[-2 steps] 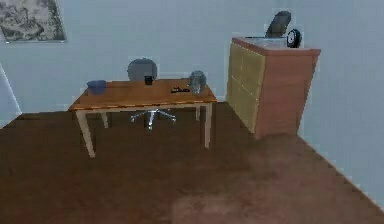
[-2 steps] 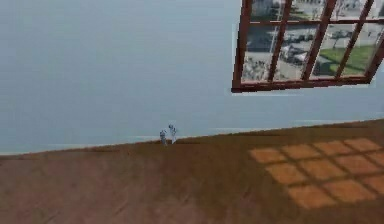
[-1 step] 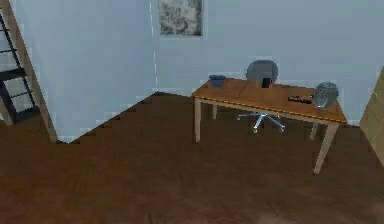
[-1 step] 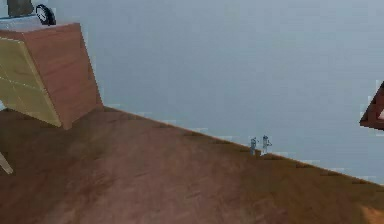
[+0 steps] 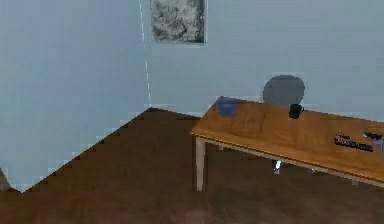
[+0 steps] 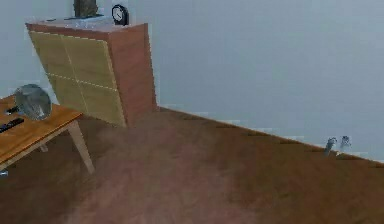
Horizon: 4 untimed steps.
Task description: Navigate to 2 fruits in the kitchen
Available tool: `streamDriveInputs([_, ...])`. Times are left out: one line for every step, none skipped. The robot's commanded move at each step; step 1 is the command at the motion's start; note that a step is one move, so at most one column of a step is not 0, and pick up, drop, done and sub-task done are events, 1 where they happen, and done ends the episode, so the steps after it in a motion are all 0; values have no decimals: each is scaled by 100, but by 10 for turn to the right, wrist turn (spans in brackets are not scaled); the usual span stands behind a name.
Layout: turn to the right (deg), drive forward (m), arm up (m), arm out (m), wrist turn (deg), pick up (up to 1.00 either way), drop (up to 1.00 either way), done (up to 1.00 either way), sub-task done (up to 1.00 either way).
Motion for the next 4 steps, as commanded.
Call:
streamDriveInputs([-450, 0, 0, 0, 0, 0, 0, 0, 0])
streamDriveInputs([-180, 0, 0, 0, 0, 0, 0, 0, 0])
streamDriveInputs([0, 100, 0, 0, 0, 0, 0, 0, 0])
streamDriveInputs([0, 100, 0, 0, 0, 0, 0, 0, 0])
